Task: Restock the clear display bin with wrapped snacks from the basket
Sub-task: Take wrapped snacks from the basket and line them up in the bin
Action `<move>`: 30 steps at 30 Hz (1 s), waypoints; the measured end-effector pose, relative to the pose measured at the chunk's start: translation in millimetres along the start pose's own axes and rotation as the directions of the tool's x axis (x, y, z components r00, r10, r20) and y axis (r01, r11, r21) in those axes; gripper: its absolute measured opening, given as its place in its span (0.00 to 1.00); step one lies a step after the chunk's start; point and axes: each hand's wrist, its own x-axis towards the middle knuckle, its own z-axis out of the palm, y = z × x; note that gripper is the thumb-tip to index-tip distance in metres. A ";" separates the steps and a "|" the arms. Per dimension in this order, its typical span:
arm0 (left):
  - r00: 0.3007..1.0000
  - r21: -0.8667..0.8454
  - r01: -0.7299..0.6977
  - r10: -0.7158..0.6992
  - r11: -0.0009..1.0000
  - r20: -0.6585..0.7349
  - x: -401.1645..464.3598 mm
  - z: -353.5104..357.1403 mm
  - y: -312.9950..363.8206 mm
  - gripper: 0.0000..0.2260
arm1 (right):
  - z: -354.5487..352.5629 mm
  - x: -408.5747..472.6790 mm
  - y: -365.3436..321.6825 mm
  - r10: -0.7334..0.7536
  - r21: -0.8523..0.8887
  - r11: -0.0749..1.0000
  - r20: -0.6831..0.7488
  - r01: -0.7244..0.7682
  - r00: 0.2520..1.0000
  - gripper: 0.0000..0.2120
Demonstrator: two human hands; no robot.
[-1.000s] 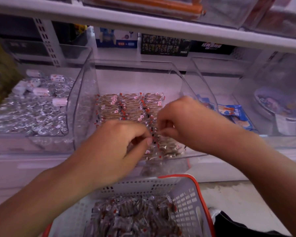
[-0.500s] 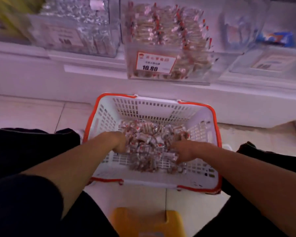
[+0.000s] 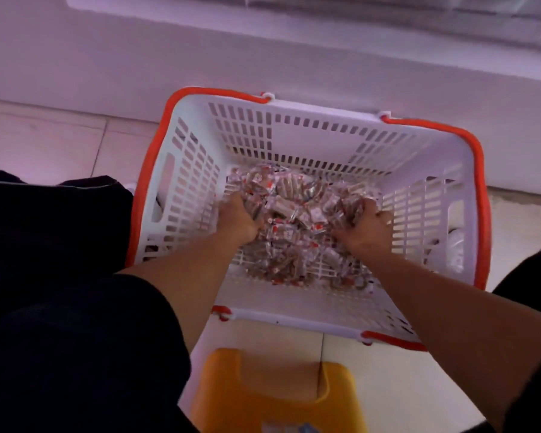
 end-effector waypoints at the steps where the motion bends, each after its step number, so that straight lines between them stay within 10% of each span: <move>1: 0.999 0.028 -0.012 0.013 1.000 -0.049 -0.5 4.3 -1.0 0.22 | 5.5 -2.4 0.3 -0.009 -0.003 1.000 -0.035 0.009 0.999 0.44; 7: 0.999 0.186 0.016 -0.009 0.982 -0.039 2.5 3.4 -4.5 0.21 | 6.2 2.5 -2.0 -0.029 -0.010 1.000 -0.032 0.029 0.999 0.41; 13: 0.997 0.158 -0.045 0.055 0.986 -0.057 -7.6 -13.9 -1.9 0.12 | -19.5 -10.9 4.4 -0.116 0.003 0.993 -0.020 0.116 0.993 0.09; 17: 0.990 0.194 -0.112 0.126 0.975 -0.063 -30.2 -24.6 6.7 0.14 | -32.0 -25.3 -15.6 -0.184 0.298 0.947 0.208 0.117 0.961 0.07; 22: 0.980 -0.210 -0.045 0.084 0.977 0.179 -70.4 -39.2 44.6 0.15 | -68.5 -54.5 -49.0 -0.163 0.620 0.767 0.438 -0.165 0.884 0.12; 30: 0.628 -0.292 -0.060 0.264 0.954 0.732 -135.3 -128.4 167.5 0.13 | -231.1 -85.9 -118.1 -0.485 0.677 0.733 0.585 -0.062 0.651 0.18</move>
